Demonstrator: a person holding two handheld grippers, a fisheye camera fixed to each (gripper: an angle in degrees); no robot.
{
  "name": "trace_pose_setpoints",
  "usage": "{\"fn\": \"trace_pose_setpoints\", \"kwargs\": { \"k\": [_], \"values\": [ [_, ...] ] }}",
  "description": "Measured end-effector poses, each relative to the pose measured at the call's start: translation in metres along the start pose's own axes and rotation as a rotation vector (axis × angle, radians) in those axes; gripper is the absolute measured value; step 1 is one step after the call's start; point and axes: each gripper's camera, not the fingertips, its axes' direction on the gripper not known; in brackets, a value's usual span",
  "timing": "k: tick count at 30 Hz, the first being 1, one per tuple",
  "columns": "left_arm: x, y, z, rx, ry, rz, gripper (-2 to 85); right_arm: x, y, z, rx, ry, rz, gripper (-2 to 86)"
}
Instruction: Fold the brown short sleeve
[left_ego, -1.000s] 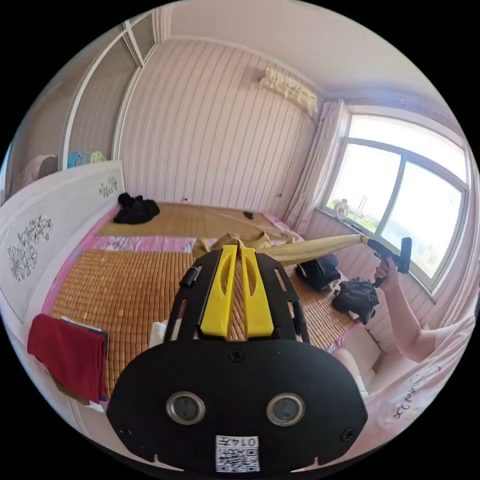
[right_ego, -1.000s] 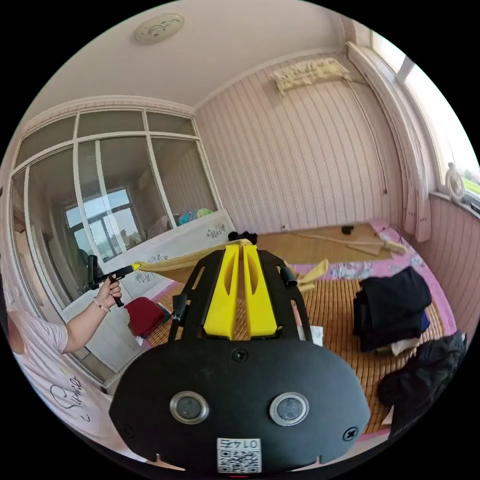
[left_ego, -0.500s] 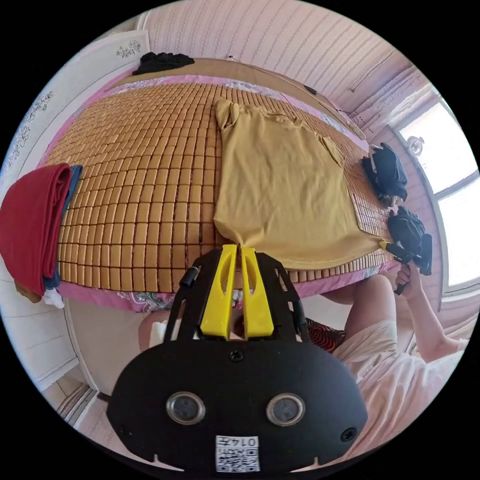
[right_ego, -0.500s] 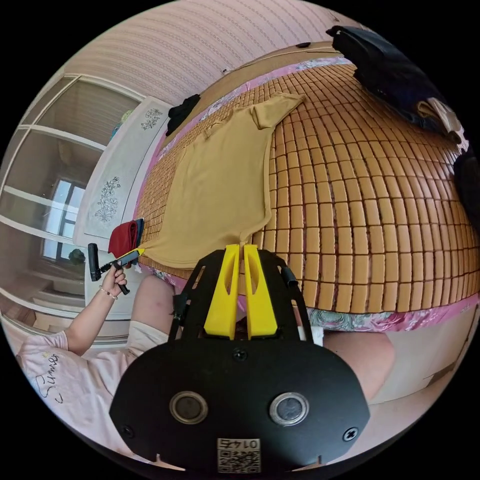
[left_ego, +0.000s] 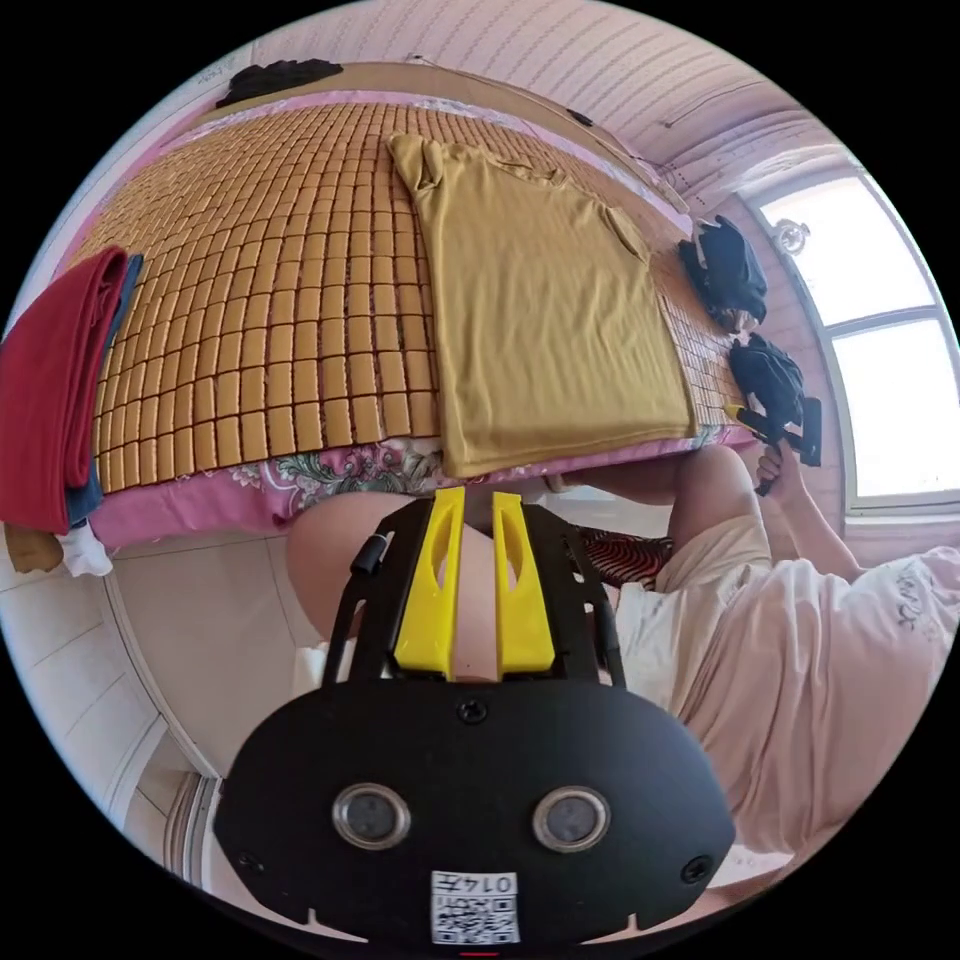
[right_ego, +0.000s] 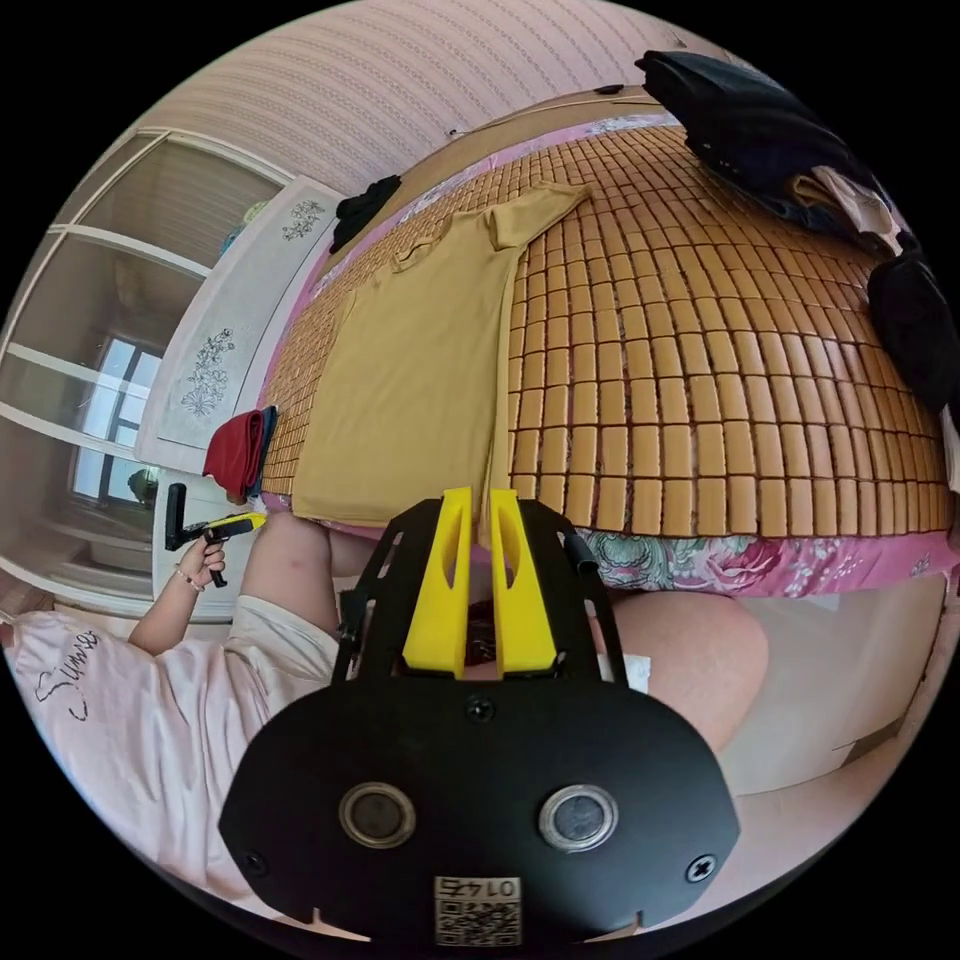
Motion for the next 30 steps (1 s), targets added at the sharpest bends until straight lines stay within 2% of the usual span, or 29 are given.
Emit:
{"fn": "trace_pose_setpoints", "kwargs": {
  "k": [4, 10, 14, 19, 24, 30],
  "values": [
    [0.033, -0.06, -0.004, 0.036, 0.011, 0.149, 5.0, -0.007, -0.057, -0.007, 0.077, 0.014, -0.093, 8.5],
    [0.115, -0.201, 0.041, 0.074, 0.029, 0.472, 4.9, -0.001, -0.173, 0.009, 0.185, 0.13, -0.033, 10.1],
    [0.157, -0.297, 0.085, 0.069, 0.035, 0.531, 4.9, 0.008, -0.243, 0.027, 0.19, 0.14, 0.005, 11.5],
    [0.202, -0.396, 0.142, 0.056, 0.014, 0.522, 4.9, 0.018, -0.319, 0.06, 0.138, 0.271, 0.042, 11.7],
    [0.23, -0.438, 0.17, 0.017, 0.001, 0.571, 4.9, 0.026, -0.331, 0.074, 0.128, 0.271, 0.037, 1.3],
    [0.263, -0.475, 0.178, 0.081, 0.028, 0.616, 5.0, 0.048, -0.247, 0.02, 0.295, 0.168, 0.121, 0.6]
  ]
}}
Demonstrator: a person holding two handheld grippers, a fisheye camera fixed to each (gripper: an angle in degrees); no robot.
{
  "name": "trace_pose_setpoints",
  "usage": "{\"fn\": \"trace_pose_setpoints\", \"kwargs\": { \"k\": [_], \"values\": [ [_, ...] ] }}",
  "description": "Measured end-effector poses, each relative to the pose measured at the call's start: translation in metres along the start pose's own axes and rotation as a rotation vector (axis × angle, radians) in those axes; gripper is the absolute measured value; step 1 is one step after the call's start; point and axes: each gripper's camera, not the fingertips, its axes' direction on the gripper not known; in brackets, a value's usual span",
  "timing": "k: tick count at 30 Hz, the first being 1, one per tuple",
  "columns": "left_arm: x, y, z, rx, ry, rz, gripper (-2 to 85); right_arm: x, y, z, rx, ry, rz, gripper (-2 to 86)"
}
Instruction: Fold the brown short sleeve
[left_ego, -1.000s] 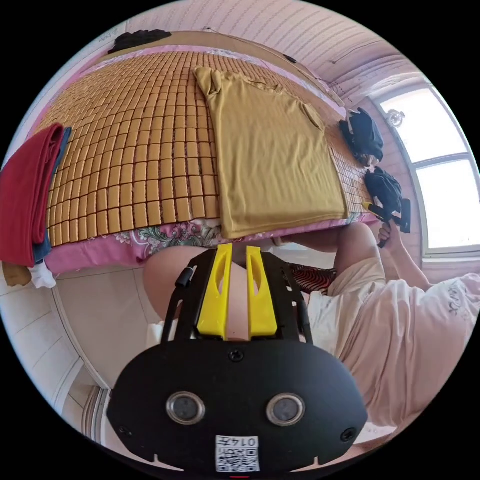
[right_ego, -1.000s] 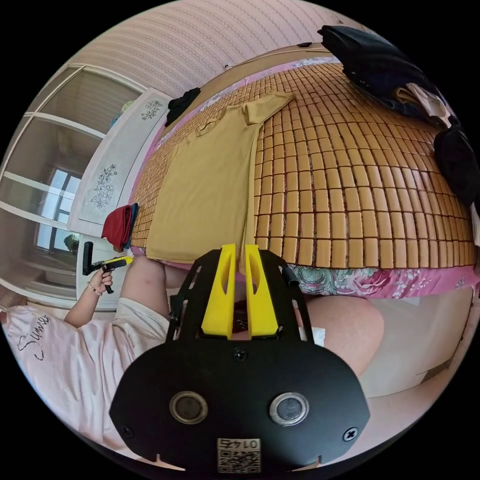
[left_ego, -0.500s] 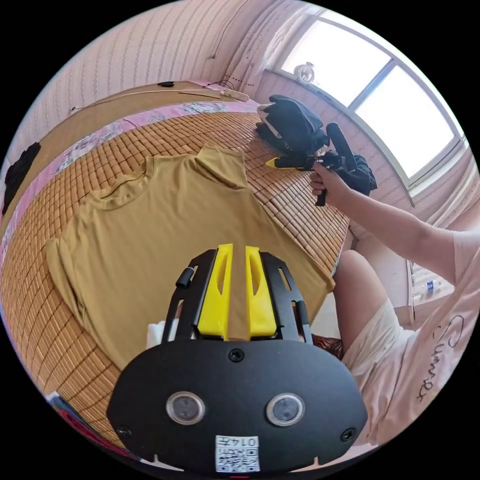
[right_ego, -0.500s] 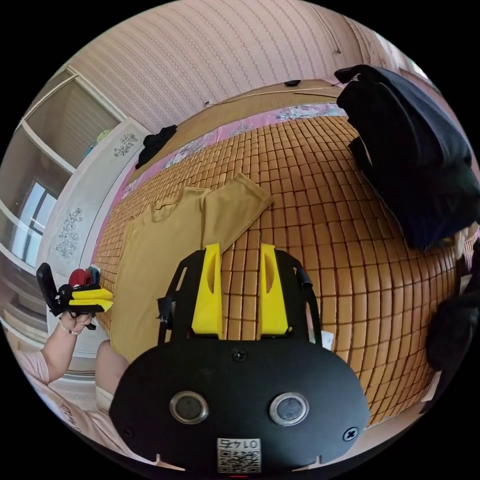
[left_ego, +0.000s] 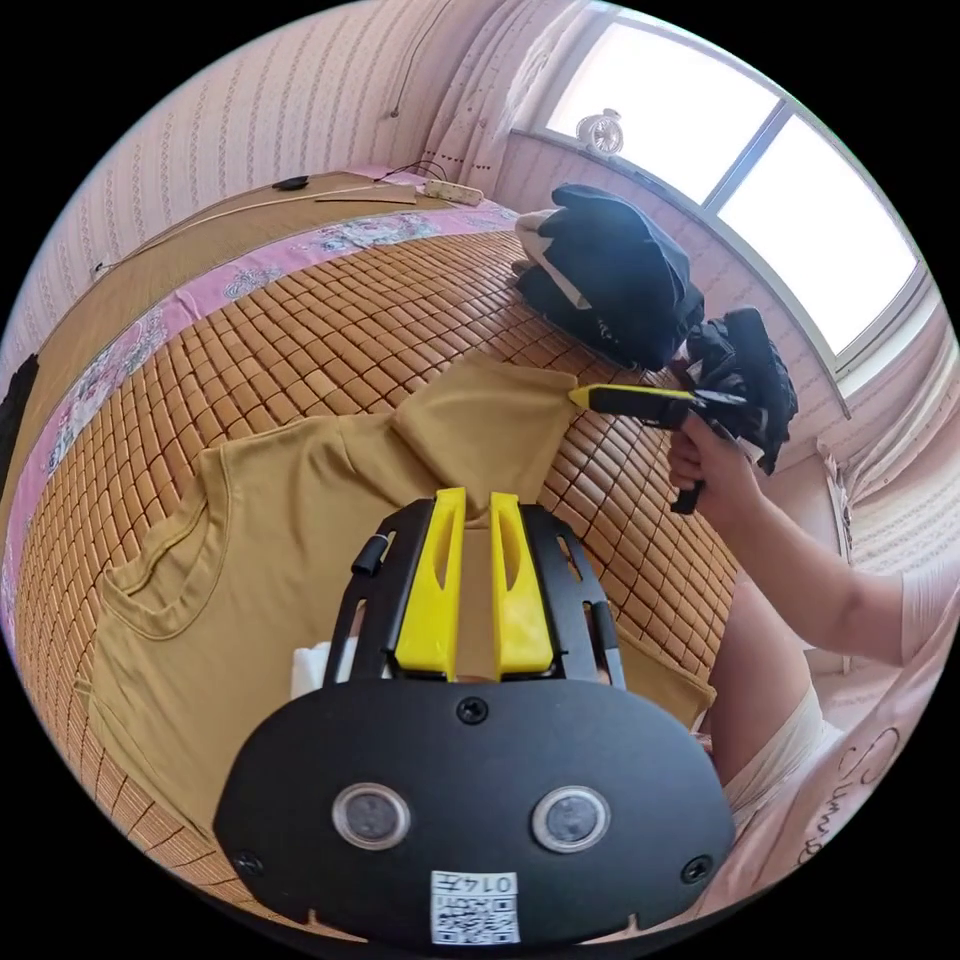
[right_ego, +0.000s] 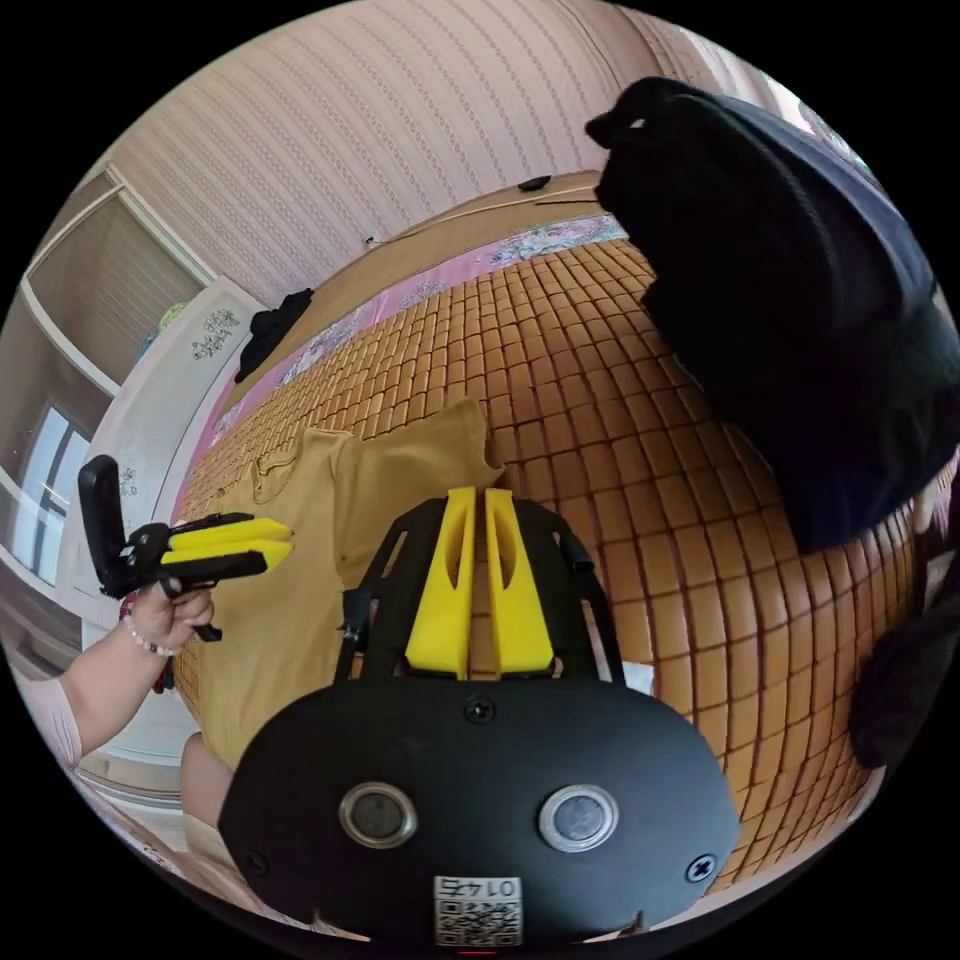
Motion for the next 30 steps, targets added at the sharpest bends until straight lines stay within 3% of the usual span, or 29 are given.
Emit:
{"fn": "trace_pose_setpoints", "kwargs": {
  "k": [8, 16, 21, 26, 30],
  "values": [
    [0.043, -0.09, 0.05, -0.089, -0.05, 0.138, 5.0, 0.028, 0.071, -0.036, 0.028, -0.055, 0.035, 7.0],
    [0.097, -0.166, 0.124, -0.193, -0.078, 0.203, 6.6, 0.017, 0.08, -0.03, 0.02, -0.019, -0.042, 4.0],
    [0.111, -0.178, 0.143, -0.229, -0.145, 0.215, 0.2, 0.002, 0.086, -0.029, 0.017, -0.011, -0.098, 1.9],
    [0.128, -0.178, 0.148, -0.218, -0.221, 0.297, -0.9, -0.001, 0.083, -0.026, -0.048, -0.044, -0.141, 0.0],
    [0.124, -0.176, 0.135, -0.162, -0.14, 0.295, -0.9, -0.003, 0.091, -0.041, 0.0, 0.016, -0.127, -0.1]
  ]
}}
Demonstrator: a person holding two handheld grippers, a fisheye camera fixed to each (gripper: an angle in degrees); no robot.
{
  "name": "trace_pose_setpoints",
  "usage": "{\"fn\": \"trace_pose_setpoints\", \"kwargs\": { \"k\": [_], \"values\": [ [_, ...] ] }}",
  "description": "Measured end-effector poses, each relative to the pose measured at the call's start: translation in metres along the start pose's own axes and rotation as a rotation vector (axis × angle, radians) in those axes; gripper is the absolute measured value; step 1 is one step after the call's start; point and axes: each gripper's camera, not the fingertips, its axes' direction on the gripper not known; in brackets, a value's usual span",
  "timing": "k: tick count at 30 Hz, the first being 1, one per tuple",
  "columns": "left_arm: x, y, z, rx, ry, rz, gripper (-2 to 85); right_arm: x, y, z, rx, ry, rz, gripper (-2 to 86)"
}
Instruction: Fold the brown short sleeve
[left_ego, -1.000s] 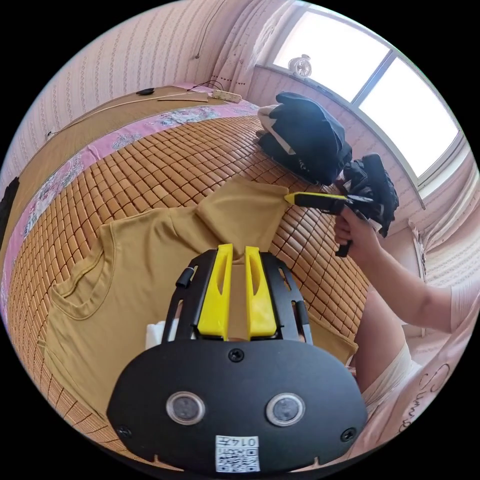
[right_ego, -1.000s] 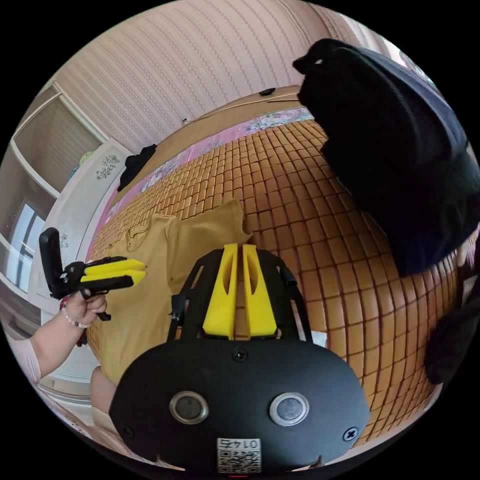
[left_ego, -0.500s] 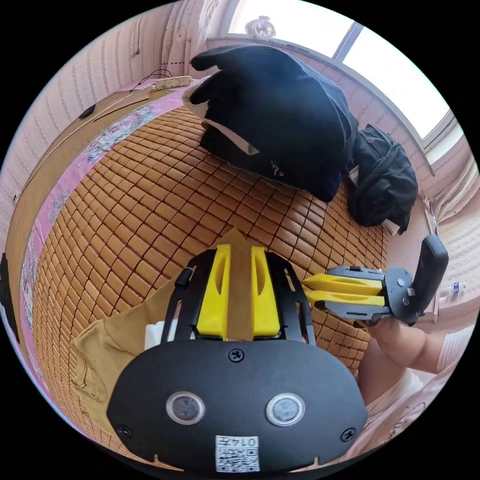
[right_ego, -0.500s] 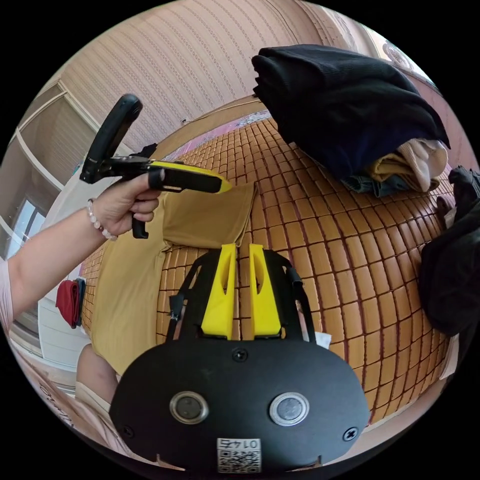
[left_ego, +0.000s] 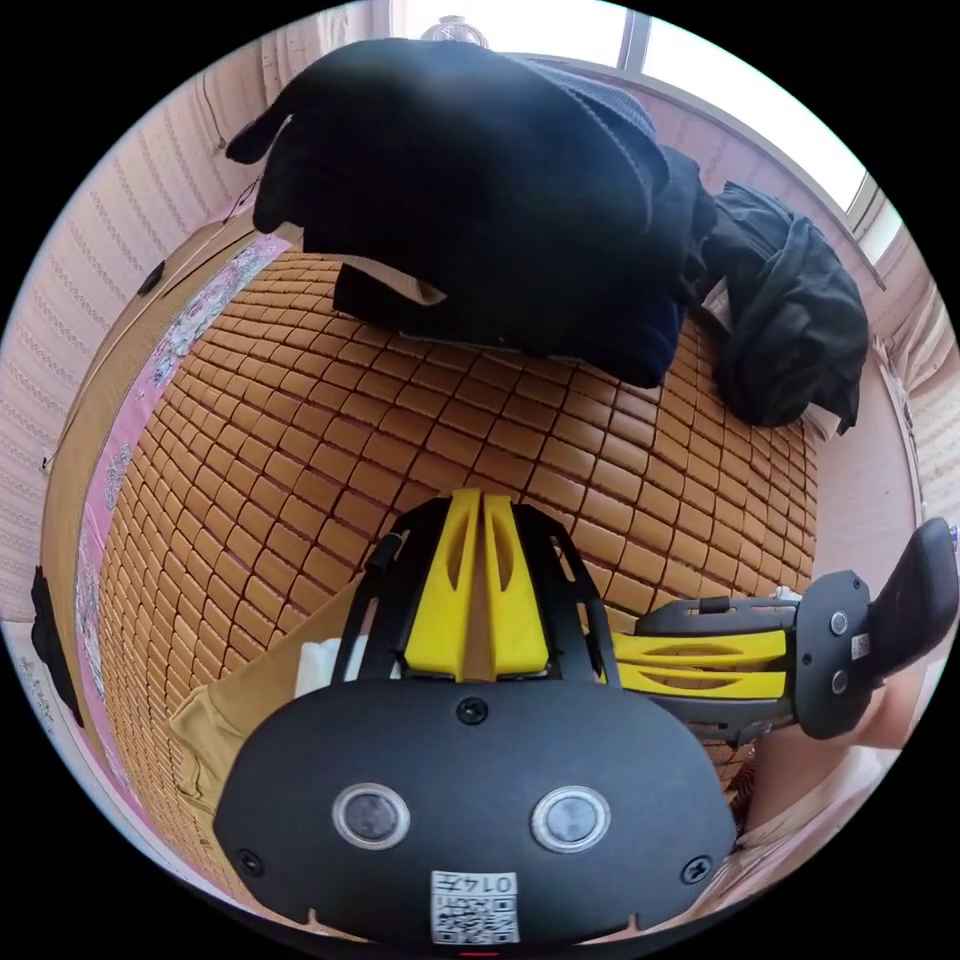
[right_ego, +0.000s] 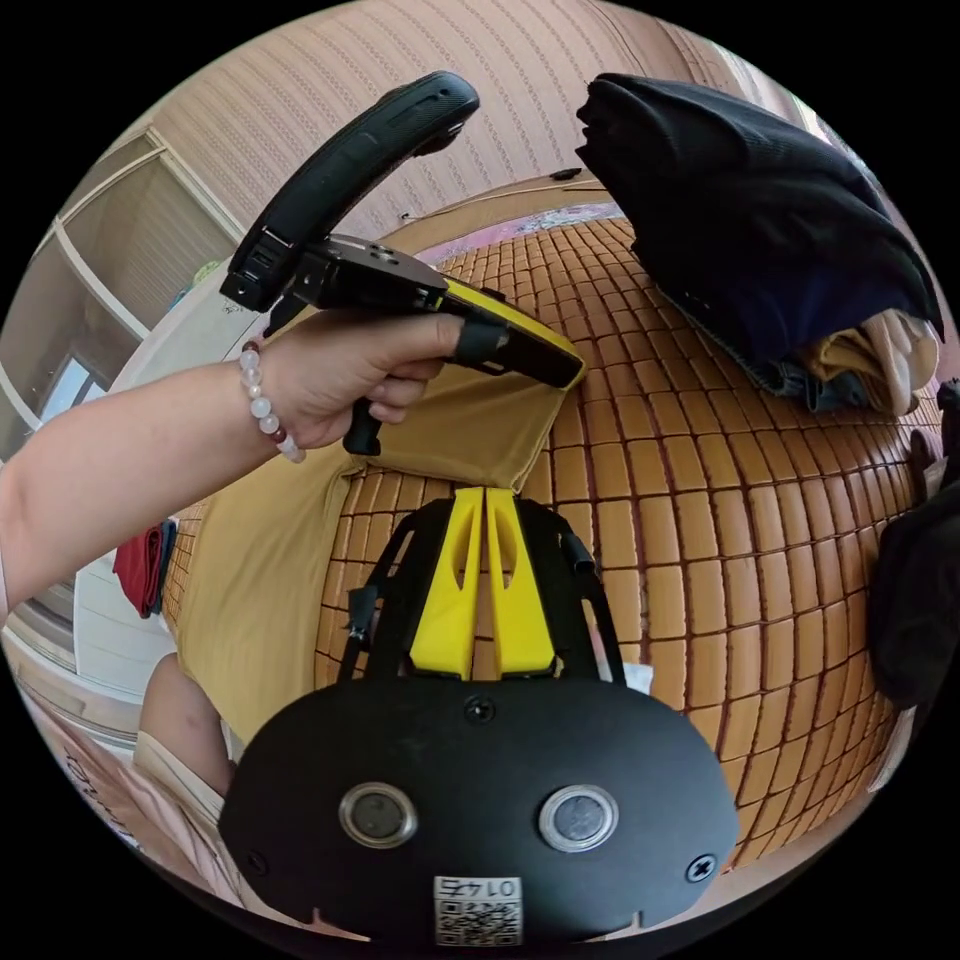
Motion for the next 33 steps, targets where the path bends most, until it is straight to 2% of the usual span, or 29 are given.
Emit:
{"fn": "trace_pose_setpoints", "kwargs": {
  "k": [2, 4, 8, 10, 15, 20, 22, 26, 33],
  "values": [
    [-0.003, 0.002, 0.0, -0.003, 0.026, -0.009, -0.9, -0.003, 0.004, -0.014, 0.082, 0.013, -0.009, -0.2],
    [-0.006, 0.004, 0.005, -0.029, 0.044, -0.02, -1.0, -0.006, 0.003, -0.023, 0.143, -0.06, -0.05, -0.2],
    [-0.011, 0.01, 0.003, -0.011, 0.064, -0.036, -1.0, -0.01, -0.009, -0.017, 0.064, 0.026, -0.094, -0.2],
    [-0.018, 0.014, 0.001, -0.008, 0.096, -0.062, -1.0, -0.01, -0.015, -0.005, -0.075, 0.031, -0.091, -0.3],
    [-0.036, 0.025, -0.002, -0.01, 0.195, -0.167, -0.7, -0.019, -0.013, -0.02, -0.058, 0.071, -0.119, -0.3],
    [-0.052, 0.049, -0.033, 0.043, 0.144, -0.19, 1.8, -0.02, -0.012, -0.049, 0.013, 0.014, -0.105, -0.3],
    [-0.065, 0.073, -0.062, 0.076, 0.061, -0.205, 4.0, -0.022, -0.012, -0.063, 0.023, 0.025, -0.109, -0.3],
    [-0.097, 0.129, -0.108, 0.114, 0.063, -0.312, 5.3, -0.025, -0.01, -0.08, 0.013, 0.031, -0.1, -0.3],
    [-0.114, 0.314, -0.193, 0.172, 0.031, -0.516, 5.8, -0.047, -0.015, -0.113, -0.033, 0.014, -0.114, -0.3]
  ]
}}
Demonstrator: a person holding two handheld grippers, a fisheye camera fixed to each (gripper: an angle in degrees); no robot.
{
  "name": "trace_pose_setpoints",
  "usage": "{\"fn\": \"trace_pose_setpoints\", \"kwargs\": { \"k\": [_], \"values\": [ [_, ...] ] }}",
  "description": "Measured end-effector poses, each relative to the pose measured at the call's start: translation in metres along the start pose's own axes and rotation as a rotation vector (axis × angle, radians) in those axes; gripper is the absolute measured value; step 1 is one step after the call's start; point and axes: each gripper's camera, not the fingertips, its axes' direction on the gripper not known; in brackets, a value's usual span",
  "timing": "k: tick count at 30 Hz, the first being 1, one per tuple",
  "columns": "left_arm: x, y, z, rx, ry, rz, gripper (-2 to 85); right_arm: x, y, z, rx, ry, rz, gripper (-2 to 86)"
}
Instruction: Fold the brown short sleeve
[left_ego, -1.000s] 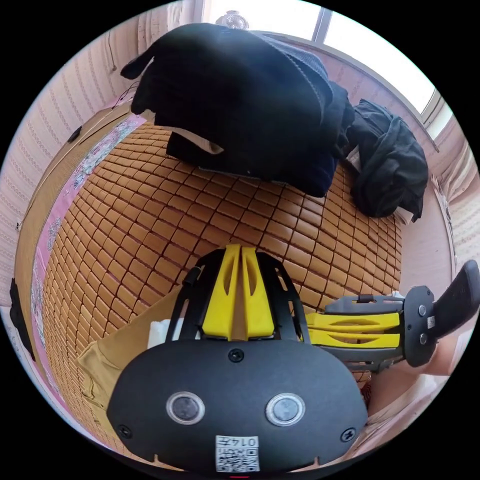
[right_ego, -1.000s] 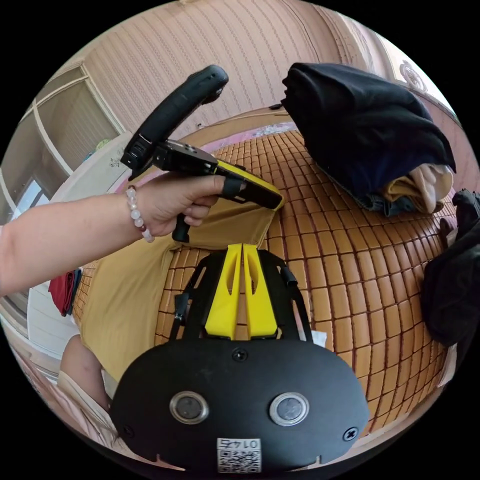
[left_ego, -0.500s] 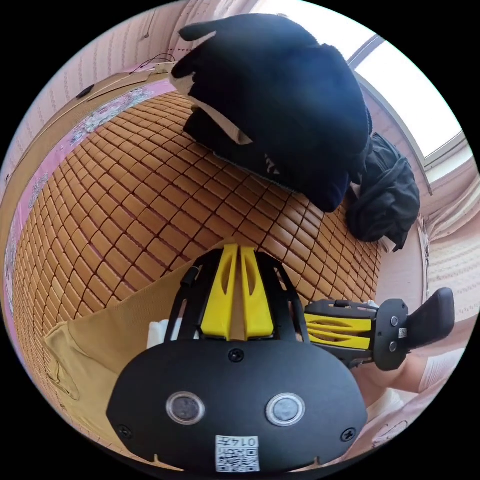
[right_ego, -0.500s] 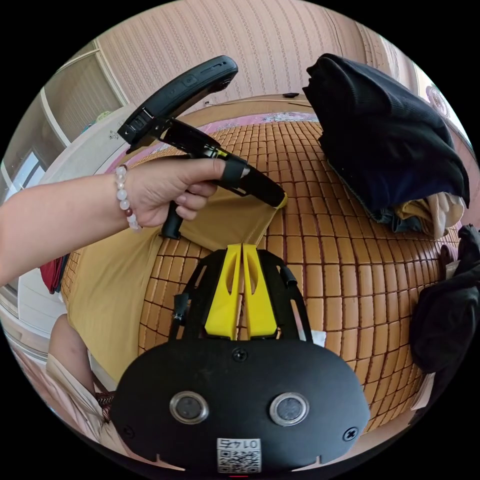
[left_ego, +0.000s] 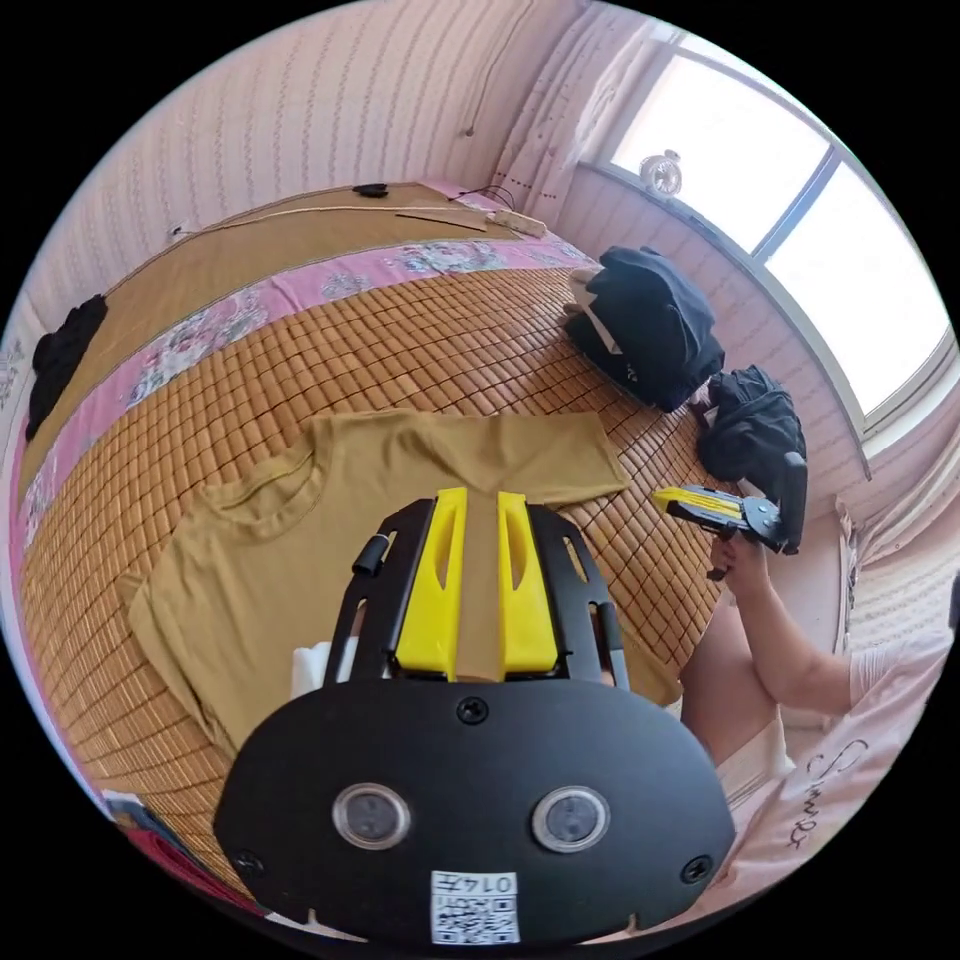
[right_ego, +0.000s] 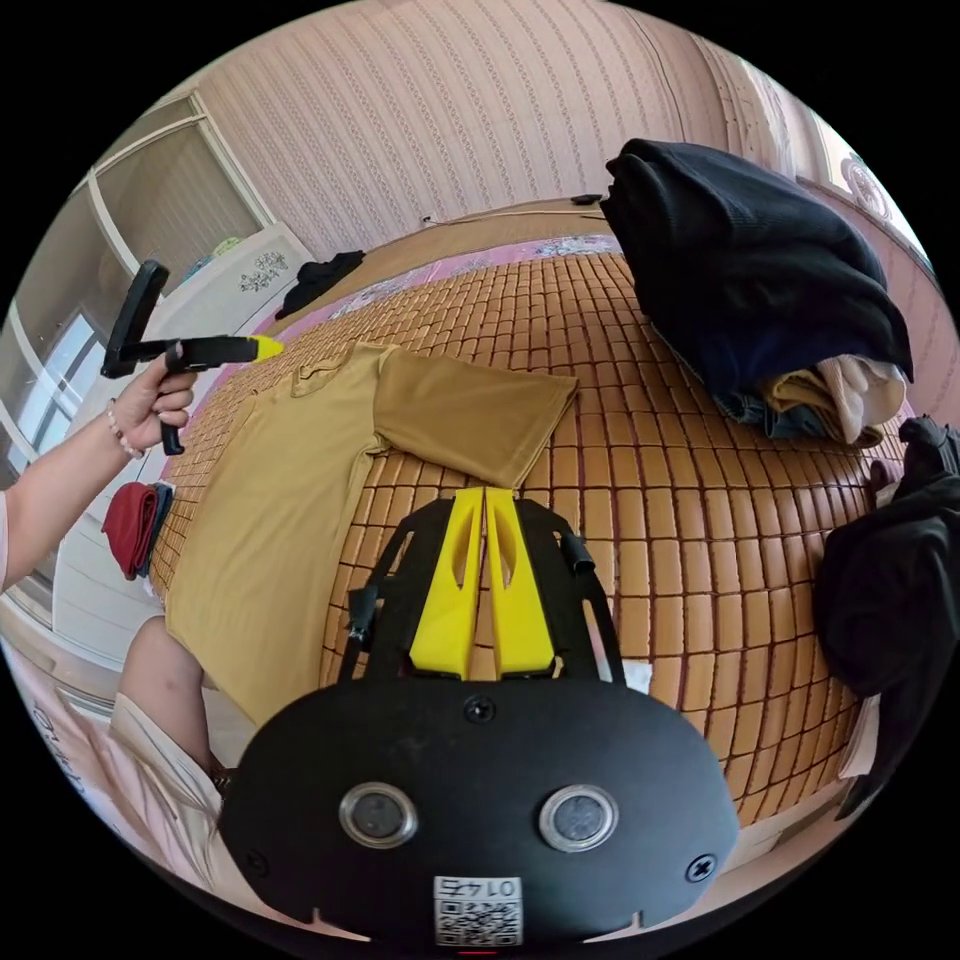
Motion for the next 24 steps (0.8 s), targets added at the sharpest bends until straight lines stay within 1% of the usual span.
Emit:
{"fn": "trace_pose_setpoints", "kwargs": {
  "k": [2, 4, 6, 8, 10, 12, 17, 19, 22, 24],
  "values": [
    [-0.028, 0.048, -0.021, -0.005, -0.038, -0.093, 5.8, -0.013, 0.001, -0.006, -0.027, -0.007, -0.024, -0.3],
    [-0.068, 0.112, -0.045, -0.012, -0.063, -0.25, 5.6, -0.035, 0.001, -0.008, -0.079, -0.028, -0.075, -0.2],
    [-0.095, 0.154, -0.06, -0.011, -0.091, -0.351, 5.3, -0.056, -0.007, -0.007, -0.118, -0.04, -0.127, -0.1],
    [-0.118, 0.19, -0.074, 0.012, -0.111, -0.445, 5.1, -0.083, -0.024, -0.004, -0.15, -0.06, -0.189, 0.0],
    [-0.145, 0.229, -0.091, 0.076, -0.117, -0.551, 4.9, -0.128, -0.058, -0.003, -0.15, -0.095, -0.29, 0.3],
    [-0.162, 0.251, -0.1, 0.124, -0.107, -0.599, 4.8, -0.168, -0.088, 0.0, -0.15, -0.135, -0.368, 0.7],
    [-0.194, 0.271, -0.102, 0.159, -0.11, -0.603, 4.6, -0.283, -0.173, 0.027, -0.195, -0.246, -0.559, 3.1],
    [-0.202, 0.266, -0.099, 0.182, -0.112, -0.553, 4.6, -0.343, -0.212, 0.047, -0.228, -0.279, -0.633, 4.7],
    [-0.208, 0.254, -0.095, 0.206, -0.147, -0.479, 5.0, -0.41, -0.254, 0.076, -0.267, -0.309, -0.691, 5.8],
    [-0.216, 0.248, -0.094, 0.215, -0.189, -0.46, 5.5, -0.439, -0.277, 0.1, -0.306, -0.274, -0.697, 6.9]
  ]
}}
